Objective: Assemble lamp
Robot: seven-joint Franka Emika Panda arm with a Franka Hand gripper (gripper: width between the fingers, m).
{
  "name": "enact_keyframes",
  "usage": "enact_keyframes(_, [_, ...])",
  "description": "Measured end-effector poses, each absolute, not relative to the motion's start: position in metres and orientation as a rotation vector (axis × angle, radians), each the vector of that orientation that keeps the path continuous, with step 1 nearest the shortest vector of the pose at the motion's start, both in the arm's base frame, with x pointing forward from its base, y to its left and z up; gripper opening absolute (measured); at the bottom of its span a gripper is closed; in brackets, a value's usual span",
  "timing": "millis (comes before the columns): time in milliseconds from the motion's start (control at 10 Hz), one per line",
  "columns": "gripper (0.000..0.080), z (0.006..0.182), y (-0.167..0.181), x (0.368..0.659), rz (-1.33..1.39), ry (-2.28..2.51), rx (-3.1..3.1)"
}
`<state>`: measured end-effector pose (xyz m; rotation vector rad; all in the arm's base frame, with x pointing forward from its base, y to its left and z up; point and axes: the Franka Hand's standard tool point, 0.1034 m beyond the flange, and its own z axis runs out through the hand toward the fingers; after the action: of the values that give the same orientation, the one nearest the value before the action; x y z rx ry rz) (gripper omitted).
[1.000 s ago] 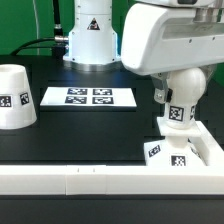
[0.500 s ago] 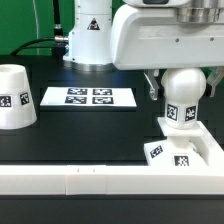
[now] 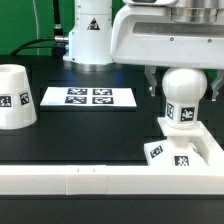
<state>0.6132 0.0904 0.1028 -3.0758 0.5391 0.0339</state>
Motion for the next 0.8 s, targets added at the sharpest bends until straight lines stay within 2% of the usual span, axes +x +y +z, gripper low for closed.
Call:
enact_keyframes(300, [0.0573,0.1028,0.0909,0.6132,0.038,0.772,-3.024])
enact_keyframes(800, [0.0573,0.1037,0.083,0.6155,0.083,1.441,-2.716])
